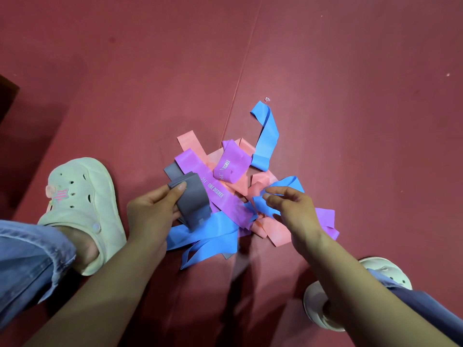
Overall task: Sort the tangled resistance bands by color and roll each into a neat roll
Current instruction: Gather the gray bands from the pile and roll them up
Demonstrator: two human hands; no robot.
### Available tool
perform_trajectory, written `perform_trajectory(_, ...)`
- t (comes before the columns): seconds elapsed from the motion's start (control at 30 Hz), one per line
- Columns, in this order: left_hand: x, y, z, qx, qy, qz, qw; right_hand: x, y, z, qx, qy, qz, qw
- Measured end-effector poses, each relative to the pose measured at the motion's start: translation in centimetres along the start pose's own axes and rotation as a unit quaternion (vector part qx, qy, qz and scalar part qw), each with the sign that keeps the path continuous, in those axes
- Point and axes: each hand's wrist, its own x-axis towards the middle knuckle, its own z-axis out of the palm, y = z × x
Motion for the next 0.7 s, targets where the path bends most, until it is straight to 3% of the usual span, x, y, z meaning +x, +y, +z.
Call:
perform_trajectory(0.47,0.4,0.4,0.1,-0.001,0.015,0.015,1.000,0.2,0.0,0.8,0.008,-0.006,-0.004,1.000)
perform_trajectory(0.7,2.3,4.8,-0.6,-0.034,0.076,0.106,0.991,0.8,0.3,1.0,-0.012,-0.005,-0.008,1.000)
